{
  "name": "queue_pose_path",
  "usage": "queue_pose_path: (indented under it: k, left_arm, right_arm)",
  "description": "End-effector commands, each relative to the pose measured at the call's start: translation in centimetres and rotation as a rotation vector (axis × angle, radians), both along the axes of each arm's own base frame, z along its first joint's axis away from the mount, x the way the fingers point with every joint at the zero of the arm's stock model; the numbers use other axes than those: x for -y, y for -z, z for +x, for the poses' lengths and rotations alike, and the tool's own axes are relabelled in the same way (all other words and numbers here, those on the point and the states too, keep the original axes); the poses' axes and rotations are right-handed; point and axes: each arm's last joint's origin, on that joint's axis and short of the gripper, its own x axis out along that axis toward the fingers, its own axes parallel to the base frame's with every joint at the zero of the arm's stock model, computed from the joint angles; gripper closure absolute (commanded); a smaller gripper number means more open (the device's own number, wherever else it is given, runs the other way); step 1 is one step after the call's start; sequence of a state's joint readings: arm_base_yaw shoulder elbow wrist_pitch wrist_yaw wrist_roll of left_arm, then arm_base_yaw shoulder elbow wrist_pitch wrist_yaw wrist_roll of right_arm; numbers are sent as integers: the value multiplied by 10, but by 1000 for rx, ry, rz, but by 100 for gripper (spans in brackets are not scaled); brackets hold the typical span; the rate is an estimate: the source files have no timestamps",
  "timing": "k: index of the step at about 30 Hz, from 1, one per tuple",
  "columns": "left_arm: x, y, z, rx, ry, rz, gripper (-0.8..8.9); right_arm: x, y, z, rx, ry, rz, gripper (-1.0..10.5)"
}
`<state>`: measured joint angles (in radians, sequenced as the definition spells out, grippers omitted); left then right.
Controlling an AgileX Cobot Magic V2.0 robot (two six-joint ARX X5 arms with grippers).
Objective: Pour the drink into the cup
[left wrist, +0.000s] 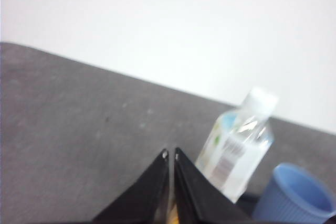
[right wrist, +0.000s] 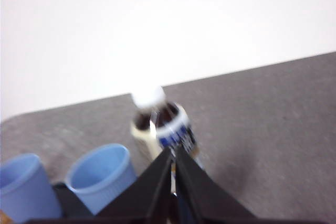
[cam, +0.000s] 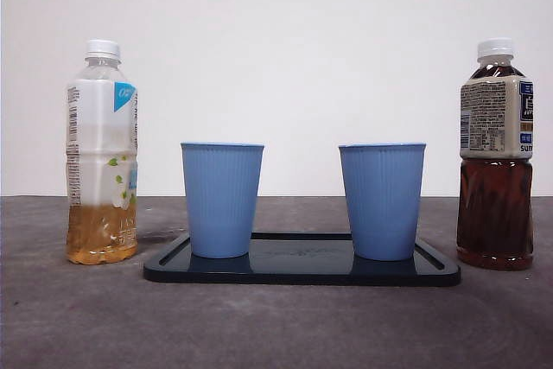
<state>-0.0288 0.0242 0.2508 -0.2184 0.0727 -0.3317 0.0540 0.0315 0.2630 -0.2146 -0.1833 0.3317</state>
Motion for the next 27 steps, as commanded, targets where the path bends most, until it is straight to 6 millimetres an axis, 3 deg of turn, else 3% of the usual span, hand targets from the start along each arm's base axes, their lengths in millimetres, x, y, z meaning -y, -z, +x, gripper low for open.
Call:
queue_pose_path:
  k: [1, 9, 18, 22, 27]
  left_arm:
    - [0, -25, -7, 27, 13, -38, 798]
    - [3, -95, -24, -7, 113, -15, 798]
    - [12, -154, -17, -93, 380, -24, 798]
    - [19, -169, -13, -149, 541, -29, 798]
    - [26, -183, -10, -172, 692, -3, 798]
  right_arm:
    - [0, -27, -8, 18, -7, 32, 936]
    - [-2, -100, -27, -54, -102, -14, 936]
    - [-5, -166, -31, -134, -262, -130, 936]
    - [-9, -186, -28, -140, -370, -141, 936]
    - [-15, -196, -27, -147, -500, -212, 936]
